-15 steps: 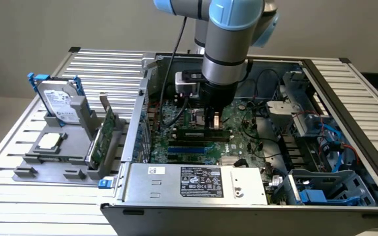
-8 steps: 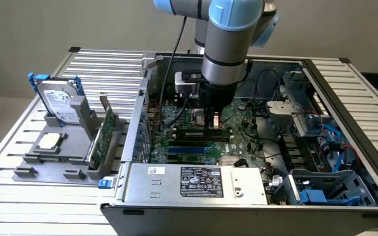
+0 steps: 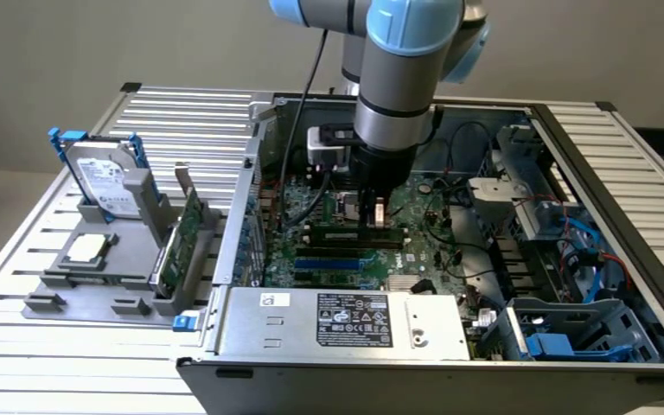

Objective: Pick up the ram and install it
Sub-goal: 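Insert the ram into the slot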

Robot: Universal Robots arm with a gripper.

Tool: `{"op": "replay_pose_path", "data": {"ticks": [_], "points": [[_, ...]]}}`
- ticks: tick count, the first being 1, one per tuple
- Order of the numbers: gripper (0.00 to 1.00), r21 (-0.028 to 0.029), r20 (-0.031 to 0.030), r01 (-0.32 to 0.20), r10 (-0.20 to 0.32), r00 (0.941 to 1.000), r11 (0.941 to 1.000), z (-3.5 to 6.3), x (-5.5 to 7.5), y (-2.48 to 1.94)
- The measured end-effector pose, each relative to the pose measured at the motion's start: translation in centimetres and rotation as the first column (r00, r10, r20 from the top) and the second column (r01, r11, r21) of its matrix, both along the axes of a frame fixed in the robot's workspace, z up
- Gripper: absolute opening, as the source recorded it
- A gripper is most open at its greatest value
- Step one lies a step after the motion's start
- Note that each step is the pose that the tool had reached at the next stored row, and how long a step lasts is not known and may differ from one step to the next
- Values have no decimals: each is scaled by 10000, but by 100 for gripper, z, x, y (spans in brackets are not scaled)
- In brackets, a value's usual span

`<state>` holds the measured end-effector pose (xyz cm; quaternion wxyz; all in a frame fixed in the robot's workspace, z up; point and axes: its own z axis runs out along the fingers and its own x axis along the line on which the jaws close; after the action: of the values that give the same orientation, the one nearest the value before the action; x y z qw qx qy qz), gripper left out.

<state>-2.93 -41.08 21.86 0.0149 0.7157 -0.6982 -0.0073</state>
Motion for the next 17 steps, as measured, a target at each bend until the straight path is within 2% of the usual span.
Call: {"op": "replay_pose_path", "data": {"ticks": [7, 8, 9, 10, 12, 13, 17], "points": [[14, 1, -6, 2, -2, 10000, 10000, -19, -1, 0], [15, 3, -2, 2, -2, 10000, 10000, -15, -1, 0], [22, 8, 0, 2, -2, 10000, 10000, -8, -1, 0], [28, 12, -1, 2, -2, 10000, 10000, 3, -1, 0], [28, 21, -3, 1, -1, 10000, 10000, 40, -4, 0], [34, 31, -4, 2, -2, 10000, 10000, 67, -8, 0], [34, 69, -15, 5, -5, 10000, 10000, 185, -35, 0]]}}
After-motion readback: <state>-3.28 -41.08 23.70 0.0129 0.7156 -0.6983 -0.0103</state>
